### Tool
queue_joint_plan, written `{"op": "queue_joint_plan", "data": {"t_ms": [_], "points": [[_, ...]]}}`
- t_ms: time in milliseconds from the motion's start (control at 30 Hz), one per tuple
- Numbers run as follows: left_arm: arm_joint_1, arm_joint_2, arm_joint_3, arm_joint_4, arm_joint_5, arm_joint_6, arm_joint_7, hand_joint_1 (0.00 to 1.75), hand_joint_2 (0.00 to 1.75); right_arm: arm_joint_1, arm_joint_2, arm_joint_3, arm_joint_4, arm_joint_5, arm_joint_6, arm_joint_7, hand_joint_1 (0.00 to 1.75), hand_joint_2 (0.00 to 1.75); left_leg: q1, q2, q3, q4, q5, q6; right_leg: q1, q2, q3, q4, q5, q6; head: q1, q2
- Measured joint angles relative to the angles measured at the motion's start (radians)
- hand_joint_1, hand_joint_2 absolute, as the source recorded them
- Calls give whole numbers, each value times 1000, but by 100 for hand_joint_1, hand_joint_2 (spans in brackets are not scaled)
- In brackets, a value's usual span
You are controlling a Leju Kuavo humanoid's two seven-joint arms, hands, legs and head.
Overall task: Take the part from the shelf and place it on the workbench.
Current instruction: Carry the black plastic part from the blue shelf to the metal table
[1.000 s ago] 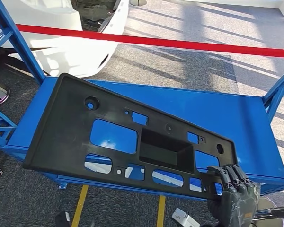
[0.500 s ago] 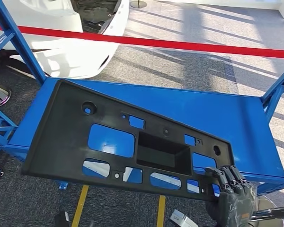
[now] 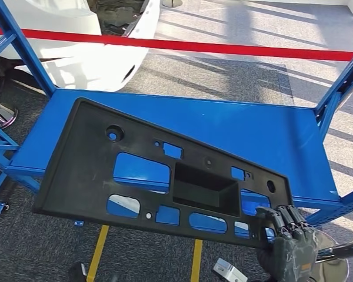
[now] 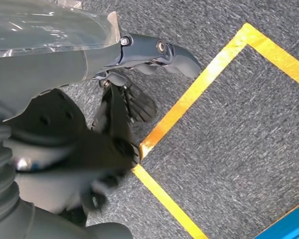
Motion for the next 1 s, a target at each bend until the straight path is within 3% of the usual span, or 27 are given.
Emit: {"op": "queue_joint_plan", "data": {"t_ms": [67, 167, 200, 233, 300, 333, 367, 400, 433, 467, 533, 600, 667, 700, 733, 800, 833, 867, 900, 933, 1000], "points": [[-3, 0, 2, 0, 0, -2, -2, 0, 175, 1, 1, -2, 0, 1, 0, 0, 175, 175, -3, 0, 54, -93, 6, 5, 2, 0, -13, 10, 10, 10, 1, 0], [-2, 0, 5, 0, 0, -5, -4, 0, 175, 4, 2, -2, 0, 2, 0, 0, 175, 175, -6, 3, 49, -113, 14, 17, -1, 0, -26, 16, 18, 29, 1, 0], [-1, 0, 5, 0, 0, -5, -4, 0, 175, 6, 2, -2, 0, 2, -1, 1, 175, 175, -5, 5, 43, -114, 22, 24, -2, 1, -32, 31, -2, 34, 2, 0], [-1, -1, 6, 0, 0, -6, -4, 0, 175, 8, 2, -2, 0, 2, -1, 2, 175, 175, -4, 8, 34, -116, 31, 31, -4, 1, -42, 64, -39, 39, 3, 0], [-1, -1, 6, 0, 0, -6, -4, 0, 175, 9, 2, -2, 1, 0, -1, 3, 175, 175, -8, 12, 13, -114, 49, 40, -7, 1, -69, 180, -133, 46, 5, 0], [-1, 0, 6, 0, 0, -6, -4, 0, 175, 10, 2, -2, 2, 0, -1, 4, 175, 175, -10, 14, 2, -113, 57, 41, -8, 1, -79, 240, -164, 49, 5, 0], [-1, 0, 7, 0, 0, -6, -4, 0, 175, 11, 2, -2, 3, 0, -1, 4, 175, 175, -11, 15, -10, -112, 65, 42, -8, 0, -78, 278, -173, 50, 5, 0], [-1, 0, 7, 0, 0, -5, -4, 0, 175, 12, 2, -2, 5, 0, 0, 4, 175, 175, -13, 16, -22, -110, 73, 42, -8, 1, -61, 283, -162, 50, 5, 0], [-1, 0, 7, 0, 0, -5, -4, 0, 175, 13, 2, -2, 6, 0, 0, 5, 175, 175, -15, 16, -32, -107, 81, 41, -7, 1, -27, 249, -136, 48, 5, 0], [-1, 0, 7, 0, 0, -5, -4, 0, 175, 13, 2, -2, 7, 0, 0, 5, 175, 175, -16, 15, -42, -106, 88, 40, -7, 1, 23, 182, -109, 43, 5, 0], [-1, -1, 8, 0, 0, -5, -4, 0, 175, 11, 2, -2, 7, 0, -1, 6, 175, 175, -20, 14, -55, -103, 102, 35, -2, 3, 123, 28, -84, 31, 5, 0], [-1, -1, 8, 0, 0, -5, -4, 0, 175, 11, 3, -2, 7, 0, -1, 6, 175, 175, -19, 14, -64, -103, 117, 24, 4, 4, 163, -49, -87, 21, 4, 0], [0, -1, 8, 0, 0, -5, -4, 0, 175, 12, 3, -3, 7, 0, -1, 6, 175, 175, -15, 14, -73, -103, 124, 13, 6, 2, 155, -59, -75, 9, 4, 0], [1, -1, 8, 0, 0, -5, -4, 0, 175, 11, 4, -3, 7, 0, -1, 6, 175, 175, -14, 13, -81, -93, 107, 8, 5, -1, 146, -62, -65, 1, 4, 0], [1, -1, 9, 0, 0, -4, -4, 0, 175, 11, 4, -3, 7, 0, -1, 6, 175, 175, -13, 11, -91, -65, 71, 4, 4, -3, 134, -63, -53, -7, 3, 0], [1, -1, 9, 0, 0, -4, -4, 0, 175, 11, 5, -2, 7, 0, -1, 6, 175, 175, -12, 10, -121, 45, -30, -2, 4, -6, 104, -58, -33, -17, 2, 0], [1, -1, 10, 0, 0, -4, -4, 0, 175, 11, 5, -2, 7, 0, -1, 6, 175, 175, -11, 10, -134, 110, -66, -5, 5, -7, 87, -53, -24, -18, 2, 0], [1, -1, 10, 0, 0, -4, -4, 0, 175, 11, 5, -2, 7, 0, -1, 6, 175, 175, -11, 10, -138, 158, -78, -7, 6, -8, 69, -47, -15, -18, 2, 0], [1, -1, 11, 0, 0, -4, -4, 0, 175, 11, 5, -2, 8, 0, -1, 6, 175, 175, -10, 10, -129, 177, -67, -8, 7, -9, 50, -40, -6, -17, 3, 0], [1, -1, 11, 0, 0, -4, -4, 0, 175, 12, 5, -2, 8, 0, -1, 6, 175, 175, -9, 10, -105, 162, -40, -9, 7, -9, 30, -31, 1, -15, 3, 0], [-1, -1, 12, 0, 0, -4, -4, 0, 175, 12, 5, -3, 8, 0, -1, 6, 175, 175, -7, 10, -17, 47, 6, -9, 7, -8, -8, -8, 13, -7, 2, 0]]}}
